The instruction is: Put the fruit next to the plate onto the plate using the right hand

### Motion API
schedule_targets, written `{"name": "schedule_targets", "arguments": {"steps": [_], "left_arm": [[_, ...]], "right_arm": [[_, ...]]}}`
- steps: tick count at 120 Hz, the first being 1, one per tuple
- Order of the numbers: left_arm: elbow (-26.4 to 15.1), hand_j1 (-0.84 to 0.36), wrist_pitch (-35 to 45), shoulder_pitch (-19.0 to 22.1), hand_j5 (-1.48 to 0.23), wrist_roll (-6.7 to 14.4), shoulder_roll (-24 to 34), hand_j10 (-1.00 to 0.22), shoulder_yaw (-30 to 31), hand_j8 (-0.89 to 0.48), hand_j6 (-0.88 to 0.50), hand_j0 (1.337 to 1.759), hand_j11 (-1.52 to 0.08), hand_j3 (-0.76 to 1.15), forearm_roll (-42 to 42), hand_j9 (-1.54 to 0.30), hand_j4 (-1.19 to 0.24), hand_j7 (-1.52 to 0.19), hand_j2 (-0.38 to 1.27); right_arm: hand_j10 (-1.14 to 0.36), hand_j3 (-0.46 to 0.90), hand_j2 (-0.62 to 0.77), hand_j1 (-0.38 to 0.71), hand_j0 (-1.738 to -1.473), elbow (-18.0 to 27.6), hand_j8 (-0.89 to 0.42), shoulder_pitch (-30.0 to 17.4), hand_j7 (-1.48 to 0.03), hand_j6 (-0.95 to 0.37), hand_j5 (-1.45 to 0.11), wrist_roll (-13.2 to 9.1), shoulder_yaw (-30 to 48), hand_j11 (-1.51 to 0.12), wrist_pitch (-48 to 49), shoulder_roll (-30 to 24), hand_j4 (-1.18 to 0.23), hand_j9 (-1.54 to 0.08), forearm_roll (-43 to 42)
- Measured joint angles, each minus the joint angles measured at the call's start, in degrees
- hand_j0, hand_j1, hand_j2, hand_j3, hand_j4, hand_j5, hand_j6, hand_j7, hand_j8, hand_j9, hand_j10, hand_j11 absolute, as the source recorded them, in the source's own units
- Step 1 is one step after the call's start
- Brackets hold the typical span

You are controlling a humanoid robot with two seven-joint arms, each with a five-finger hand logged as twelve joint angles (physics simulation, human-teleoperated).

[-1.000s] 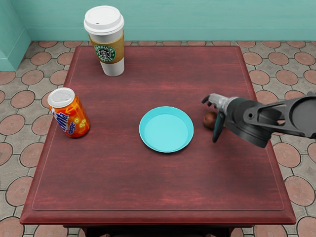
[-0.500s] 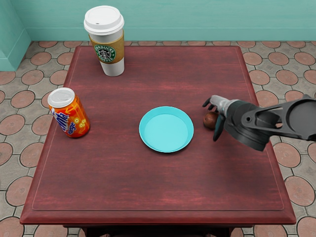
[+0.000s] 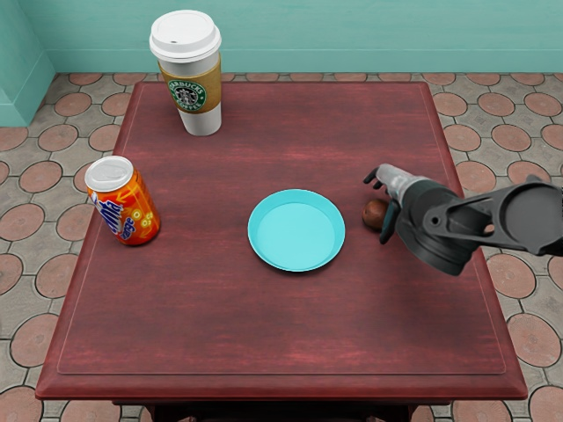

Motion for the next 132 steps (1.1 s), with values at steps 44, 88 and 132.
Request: {"name": "schedule_targets", "arguments": {"steps": [44,88,132], "left_arm": [[0.0,0.35,0.0,0.0,0.0,0.0,0.0,0.0,0.0,0.0,0.0,1.658,0.0,0.0,0.0,0.0,0.0,0.0,0.0],[0.0,0.35,0.0,0.0,0.0,0.0,0.0,0.0,0.0,0.0,0.0,1.658,0.0,0.0,0.02,0.0,0.0,0.0,0.0],[0.0,0.35,0.0,0.0,0.0,0.0,0.0,0.0,0.0,0.0,0.0,1.658,0.0,0.0,0.0,0.0,0.0,0.0,0.0]], "right_arm": [[-0.26,0.0,-0.05,-0.04,-1.658,-0.22,-0.26,-0.15,-0.34,-0.26,-0.34,0.0,-0.99,-0.34,-1.06,1.11,-0.26,-0.34,-0.02],[-0.3,0.0,-0.06,0.01,-1.658,-0.83,-0.3,-0.41,-0.39,-0.3,-0.39,0.0,-1.2,-0.39,-1.05,1.7,-0.3,-0.39,-0.02],[-0.38,0.0,-0.07,0.1,-1.658,-0.86,-0.38,-0.21,-0.49,-0.38,-0.49,0.0,-2.58,-0.49,-1.04,2.25,-0.38,-0.49,0.05]]}}
